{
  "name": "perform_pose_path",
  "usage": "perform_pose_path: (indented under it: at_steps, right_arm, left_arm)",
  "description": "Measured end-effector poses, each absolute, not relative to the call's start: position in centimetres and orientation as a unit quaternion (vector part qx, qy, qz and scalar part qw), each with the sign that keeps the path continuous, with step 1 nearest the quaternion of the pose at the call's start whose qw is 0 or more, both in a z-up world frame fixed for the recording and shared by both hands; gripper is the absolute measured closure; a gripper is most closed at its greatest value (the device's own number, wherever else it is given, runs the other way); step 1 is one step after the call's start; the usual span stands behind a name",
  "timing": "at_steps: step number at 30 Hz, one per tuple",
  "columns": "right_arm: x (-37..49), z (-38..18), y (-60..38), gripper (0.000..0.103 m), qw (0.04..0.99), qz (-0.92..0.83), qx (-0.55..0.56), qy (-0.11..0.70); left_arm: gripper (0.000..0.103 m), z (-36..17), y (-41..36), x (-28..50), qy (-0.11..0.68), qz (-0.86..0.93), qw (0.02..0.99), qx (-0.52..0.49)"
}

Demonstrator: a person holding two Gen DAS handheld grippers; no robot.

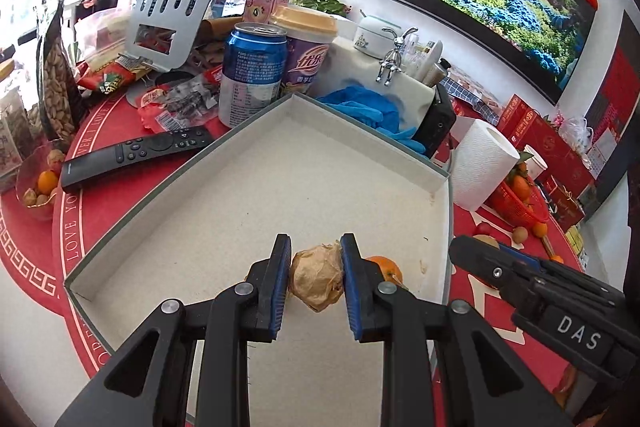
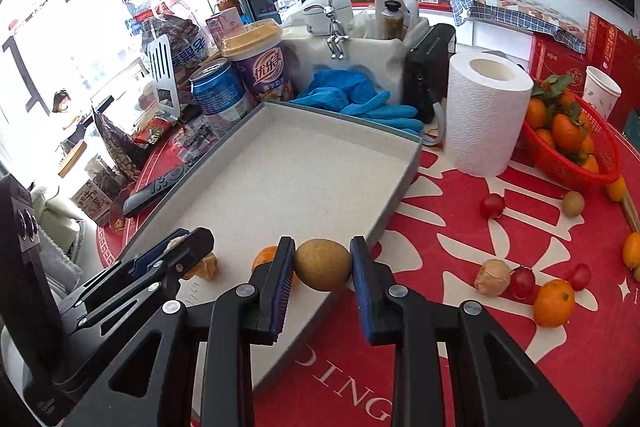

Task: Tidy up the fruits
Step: 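Lower both fruits into the white tray and open both tools, then withdraw both open tools from the tray toward the table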

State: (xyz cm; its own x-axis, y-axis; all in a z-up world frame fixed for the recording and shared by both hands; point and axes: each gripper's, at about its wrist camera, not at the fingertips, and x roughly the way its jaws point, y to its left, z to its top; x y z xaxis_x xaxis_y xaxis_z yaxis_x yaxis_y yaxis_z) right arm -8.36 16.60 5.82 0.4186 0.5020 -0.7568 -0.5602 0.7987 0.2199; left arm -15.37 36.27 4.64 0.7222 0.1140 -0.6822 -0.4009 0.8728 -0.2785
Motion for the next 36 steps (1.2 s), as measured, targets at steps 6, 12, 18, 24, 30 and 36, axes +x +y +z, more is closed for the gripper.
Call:
perform_pose_path:
  at_steps: [6, 12, 18, 24, 30, 36]
  right_arm:
    - [-7.5, 4.8, 18.4, 0.073, 0.829, 0.329, -0.026, 0.452]
    - [-6.5, 3.9, 19.4, 0.073, 0.824, 0.334, -0.028, 0.457]
    - [-5.4, 5.1, 16.3, 0.000, 0.833, 0.319, 0.039, 0.451]
    - [-7.9, 8.1, 10.3, 0.000, 0.884, 0.259, 0.030, 0.387]
    - [-7.7, 4.7, 0.1, 0.000, 0.883, 0.147, 0.050, 0.443]
    - [-8.4, 2.7, -5.8, 0.000, 0.892, 0.092, 0.026, 0.441]
  left_arm:
    - [0.075, 4.0, 37.0, -15.2, 0.353, 0.162, 0.896, -0.213]
    - [0.034, 3.6, 37.3, -15.2, 0.360, 0.196, 0.887, -0.211]
    - [0.021, 4.1, 37.3, -15.7, 0.337, 0.192, 0.892, -0.232]
    - [0.021, 5.7, 32.0, -15.2, 0.313, 0.135, 0.929, -0.142]
    - [0.018, 4.5, 22.8, -14.1, 0.385, 0.003, 0.922, -0.045]
    - [0.016, 1.7, 15.0, -12.1, 0.453, -0.008, 0.891, 0.035]
